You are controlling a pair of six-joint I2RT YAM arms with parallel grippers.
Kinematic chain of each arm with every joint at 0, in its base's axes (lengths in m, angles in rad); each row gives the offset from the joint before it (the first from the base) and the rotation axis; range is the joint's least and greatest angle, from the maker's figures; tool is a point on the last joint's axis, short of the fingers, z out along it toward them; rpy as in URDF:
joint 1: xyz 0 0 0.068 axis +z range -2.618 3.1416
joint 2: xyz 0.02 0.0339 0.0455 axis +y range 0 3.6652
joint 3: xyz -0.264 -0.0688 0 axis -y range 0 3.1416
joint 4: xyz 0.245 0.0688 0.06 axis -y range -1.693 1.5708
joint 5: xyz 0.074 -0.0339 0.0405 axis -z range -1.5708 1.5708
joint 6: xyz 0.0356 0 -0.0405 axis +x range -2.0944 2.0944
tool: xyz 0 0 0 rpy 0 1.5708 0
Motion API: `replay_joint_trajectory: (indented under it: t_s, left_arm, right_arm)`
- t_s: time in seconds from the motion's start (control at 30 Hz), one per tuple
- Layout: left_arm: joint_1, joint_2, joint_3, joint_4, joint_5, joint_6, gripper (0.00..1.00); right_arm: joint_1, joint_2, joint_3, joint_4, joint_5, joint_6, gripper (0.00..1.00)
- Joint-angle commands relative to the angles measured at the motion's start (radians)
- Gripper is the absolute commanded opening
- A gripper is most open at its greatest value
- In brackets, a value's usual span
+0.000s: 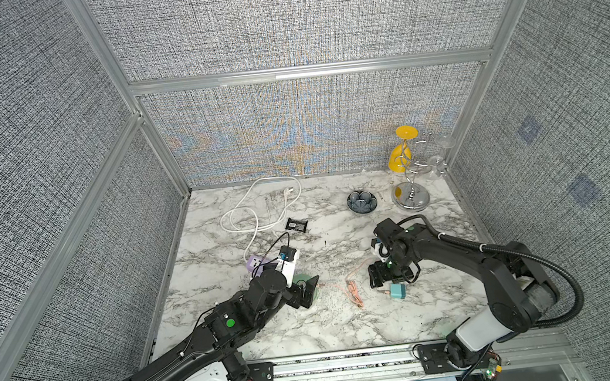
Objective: Charge the cordless meat grinders
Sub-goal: Move the plug to the center of the board.
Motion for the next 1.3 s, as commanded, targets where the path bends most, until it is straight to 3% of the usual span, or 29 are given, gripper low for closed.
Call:
replay_joint_trajectory:
  t_s: [0.0, 0.2, 0.4, 0.7, 0.9, 0.97, 1.2, 1.27]
  left_arm:
    - [-0.001, 0.001, 0.002, 0.028, 0.008, 0.006, 0.99]
    - [0.0, 0.006, -0.001, 0.041, 0.017, 0.011, 0.99]
    - [0.0, 0.009, -0.018, 0.075, 0.03, 0.017, 0.99]
    - [0.0, -0.008, -0.031, 0.078, 0.026, 0.022, 0.99]
    - [0.0, -0.032, -0.052, 0.093, 0.025, 0.012, 0.99]
    - [-0.001, -0.033, -0.053, 0.094, 0.029, 0.009, 0.99]
    - [-0.001, -0.029, -0.05, 0.099, 0.04, 0.002, 0.99]
    - [0.0, -0.024, -0.049, 0.099, 0.04, 0.002, 0.99]
  right_arm:
    - [0.03, 0.011, 0.005, -0.053, 0.064, 0.047, 0.83]
    - [0.062, 0.029, 0.026, -0.105, 0.114, 0.073, 0.83]
    - [0.07, 0.012, 0.008, -0.121, 0.08, 0.098, 0.85]
    - [0.127, 0.06, 0.016, -0.13, 0.085, 0.125, 0.94]
    - [0.128, 0.12, 0.036, -0.12, 0.158, 0.126, 0.94]
    - [0.118, 0.136, 0.042, -0.108, 0.178, 0.126, 0.89]
    - [0.051, 0.153, 0.03, -0.043, 0.163, 0.127, 0.49]
    - [0.033, 0.152, 0.029, -0.023, 0.145, 0.128, 0.42]
